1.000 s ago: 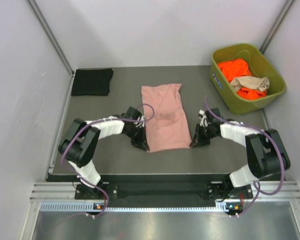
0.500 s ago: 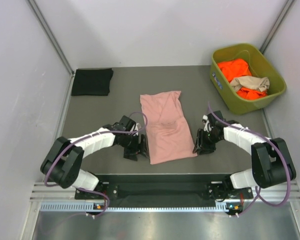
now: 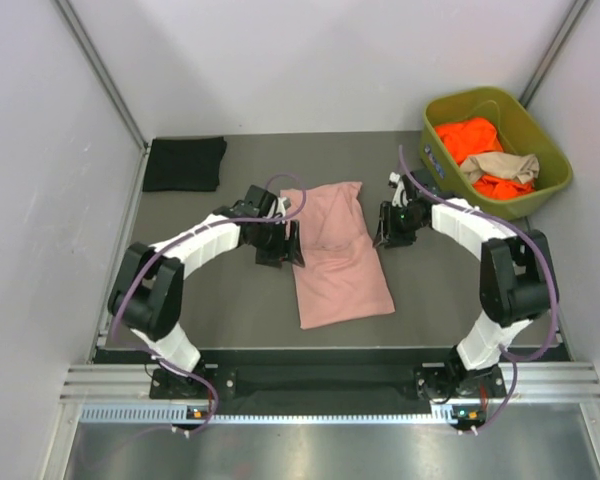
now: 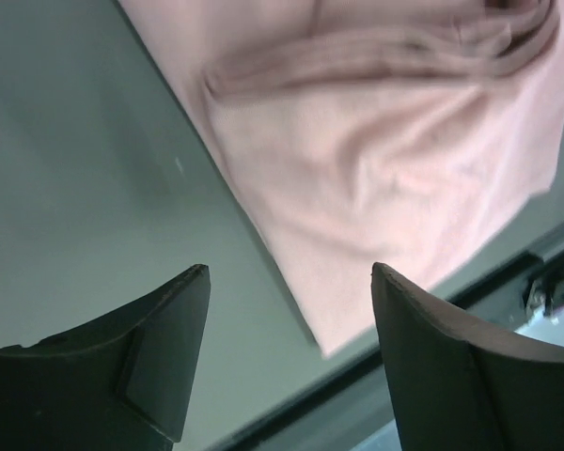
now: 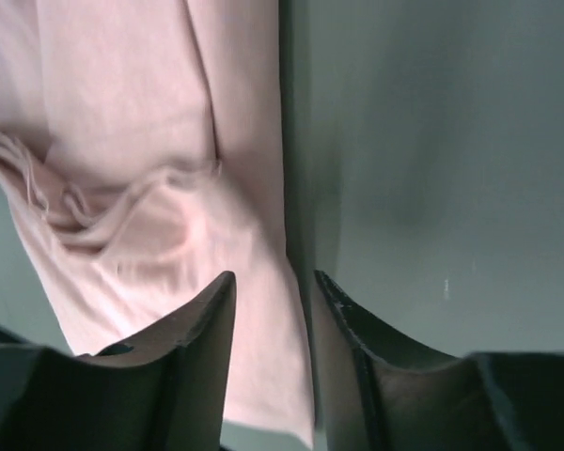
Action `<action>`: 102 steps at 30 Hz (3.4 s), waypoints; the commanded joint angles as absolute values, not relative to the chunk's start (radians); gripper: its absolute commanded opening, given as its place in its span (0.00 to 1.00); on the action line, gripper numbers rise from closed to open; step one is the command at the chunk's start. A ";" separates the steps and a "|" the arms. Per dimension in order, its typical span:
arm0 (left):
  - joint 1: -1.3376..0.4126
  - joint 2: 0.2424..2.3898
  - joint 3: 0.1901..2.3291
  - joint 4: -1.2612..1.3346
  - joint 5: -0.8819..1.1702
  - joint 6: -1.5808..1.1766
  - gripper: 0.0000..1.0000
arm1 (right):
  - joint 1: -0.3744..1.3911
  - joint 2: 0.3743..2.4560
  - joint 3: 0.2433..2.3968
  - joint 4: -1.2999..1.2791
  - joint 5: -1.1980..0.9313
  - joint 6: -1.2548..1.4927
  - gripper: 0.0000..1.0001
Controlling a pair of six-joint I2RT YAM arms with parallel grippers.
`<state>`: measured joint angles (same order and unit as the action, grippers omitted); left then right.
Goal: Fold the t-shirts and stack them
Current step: Fold the tshirt
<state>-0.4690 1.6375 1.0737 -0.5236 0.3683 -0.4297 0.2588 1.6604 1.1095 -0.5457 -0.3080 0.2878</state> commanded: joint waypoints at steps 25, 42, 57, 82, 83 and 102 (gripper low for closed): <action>-0.376 1.870 1.215 -0.351 0.541 -0.396 0.53 | 0.256 1.842 1.270 -0.454 -0.463 0.264 0.31; -0.376 1.921 1.230 -0.350 0.542 -0.394 0.13 | 0.256 1.867 1.258 -0.426 -0.489 0.284 0.16; -0.364 1.874 1.166 -0.406 0.408 -0.422 0.00 | 0.250 1.838 1.233 -0.419 -0.371 0.284 0.00; -0.362 1.625 1.172 -0.565 0.327 -0.429 0.92 | 0.241 1.643 1.216 -0.704 -0.208 0.267 0.52; -0.367 1.600 1.146 -0.561 0.350 -0.440 0.93 | 0.241 1.584 1.183 -0.706 -0.221 0.273 0.55; -0.718 1.182 0.552 -0.264 0.282 -1.153 0.82 | 0.238 1.184 0.641 -0.600 -0.348 0.379 0.48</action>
<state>-0.6983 1.1763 0.5541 -0.3580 0.3405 -1.0016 0.2459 1.2022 0.6292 -0.6598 -0.3496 0.3527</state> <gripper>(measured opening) 0.819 0.492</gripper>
